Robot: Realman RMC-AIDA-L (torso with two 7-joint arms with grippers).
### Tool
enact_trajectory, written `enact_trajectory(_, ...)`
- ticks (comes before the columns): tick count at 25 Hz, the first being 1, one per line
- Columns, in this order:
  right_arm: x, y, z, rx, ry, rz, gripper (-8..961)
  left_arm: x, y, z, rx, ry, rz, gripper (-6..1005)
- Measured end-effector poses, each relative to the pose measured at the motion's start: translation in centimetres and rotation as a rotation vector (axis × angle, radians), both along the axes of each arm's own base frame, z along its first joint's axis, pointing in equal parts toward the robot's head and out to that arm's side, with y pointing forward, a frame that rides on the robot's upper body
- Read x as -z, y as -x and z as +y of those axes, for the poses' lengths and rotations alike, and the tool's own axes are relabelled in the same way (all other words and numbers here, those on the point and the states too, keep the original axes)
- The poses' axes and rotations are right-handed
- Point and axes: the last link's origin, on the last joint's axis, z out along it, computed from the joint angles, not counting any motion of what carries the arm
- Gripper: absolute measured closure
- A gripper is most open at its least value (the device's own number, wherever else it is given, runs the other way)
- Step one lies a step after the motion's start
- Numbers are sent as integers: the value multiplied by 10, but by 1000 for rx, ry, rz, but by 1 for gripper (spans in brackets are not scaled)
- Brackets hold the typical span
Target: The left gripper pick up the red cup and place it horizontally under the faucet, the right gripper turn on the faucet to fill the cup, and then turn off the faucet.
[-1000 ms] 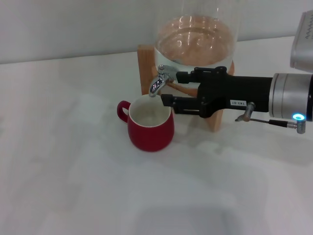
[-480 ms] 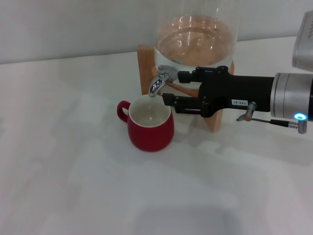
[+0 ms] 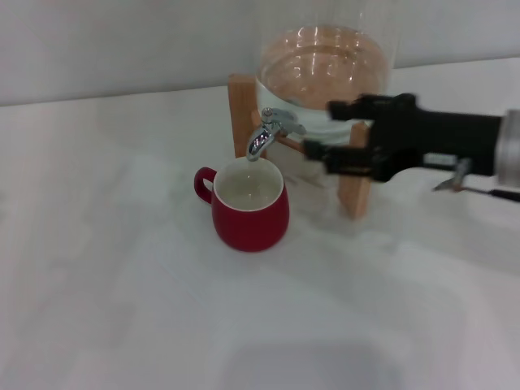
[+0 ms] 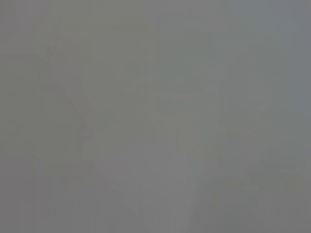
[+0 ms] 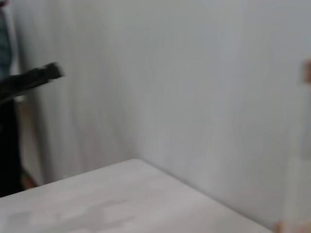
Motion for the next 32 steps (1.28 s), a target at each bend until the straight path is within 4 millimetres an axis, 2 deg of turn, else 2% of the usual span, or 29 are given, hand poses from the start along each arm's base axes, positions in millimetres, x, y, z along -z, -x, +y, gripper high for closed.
enact_trajectory(9,-59,-49,4,155,-164,31,232,3,1,1,-3,38,-23,117)
enact_trajectory(10,-74,-61,6,189,-207,44,232,3,1,1,-2,43,-23,117)
enact_trajectory(12,-79,-65,8,202,-224,51,232,5,2,0,-4,52,-18,116)
enact_trajectory(18,-112,-99,16,300,-330,118,232,14,7,-7,9,81,-42,116)
enact_trajectory(22,-122,-114,15,335,-374,139,232,18,9,-10,15,102,-48,116)
enact_trajectory(30,-128,-122,12,337,-411,117,232,27,9,-13,15,169,-40,115)
enact_trajectory(32,-131,-129,10,350,-438,110,232,27,9,-16,26,174,-43,116)
